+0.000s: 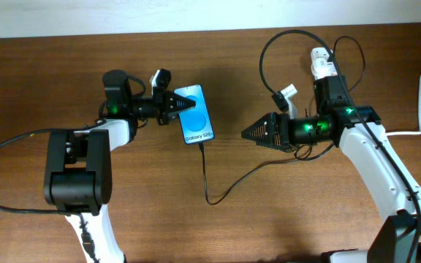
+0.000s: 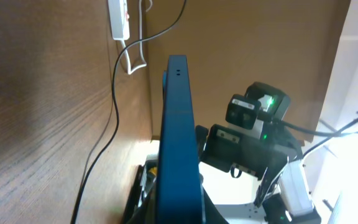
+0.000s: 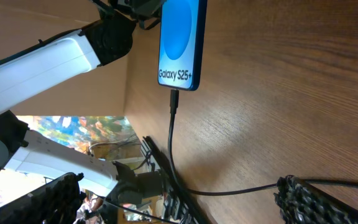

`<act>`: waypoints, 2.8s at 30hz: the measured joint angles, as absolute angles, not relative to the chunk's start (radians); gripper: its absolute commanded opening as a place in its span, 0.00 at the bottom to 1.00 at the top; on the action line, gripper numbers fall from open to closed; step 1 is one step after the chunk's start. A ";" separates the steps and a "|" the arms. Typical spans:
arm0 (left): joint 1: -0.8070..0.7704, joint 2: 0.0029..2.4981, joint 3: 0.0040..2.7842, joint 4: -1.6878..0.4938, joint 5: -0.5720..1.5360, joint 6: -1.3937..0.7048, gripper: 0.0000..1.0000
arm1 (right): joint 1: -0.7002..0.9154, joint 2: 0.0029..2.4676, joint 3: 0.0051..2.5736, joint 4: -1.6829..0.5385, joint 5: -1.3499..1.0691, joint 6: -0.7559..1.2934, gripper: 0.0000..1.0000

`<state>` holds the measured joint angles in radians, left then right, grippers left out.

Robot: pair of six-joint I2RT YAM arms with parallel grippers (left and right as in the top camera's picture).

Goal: Plug charger to phone and switch on socket
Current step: 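Carry the phone with the left gripper and lower it onto the table, then set the phone flat on the table and open the left gripper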

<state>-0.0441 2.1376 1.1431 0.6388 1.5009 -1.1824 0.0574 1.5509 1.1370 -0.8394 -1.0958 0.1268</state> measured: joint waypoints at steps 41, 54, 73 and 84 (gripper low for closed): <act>-0.187 1.950 1.804 -0.919 0.830 -0.537 0.00 | -0.255 1.109 1.282 -1.167 -0.878 0.070 0.98; -0.191 1.963 1.810 -1.195 0.739 0.125 0.00 | -0.255 1.110 1.282 -1.223 -0.733 0.069 0.98; -0.146 2.233 1.813 -1.020 0.965 -0.001 0.00 | -0.255 1.306 1.283 -1.283 -0.575 0.067 0.98; -0.162 2.247 1.813 -1.046 0.664 -0.028 0.00 | -0.255 1.344 1.283 -1.287 -0.572 0.068 0.98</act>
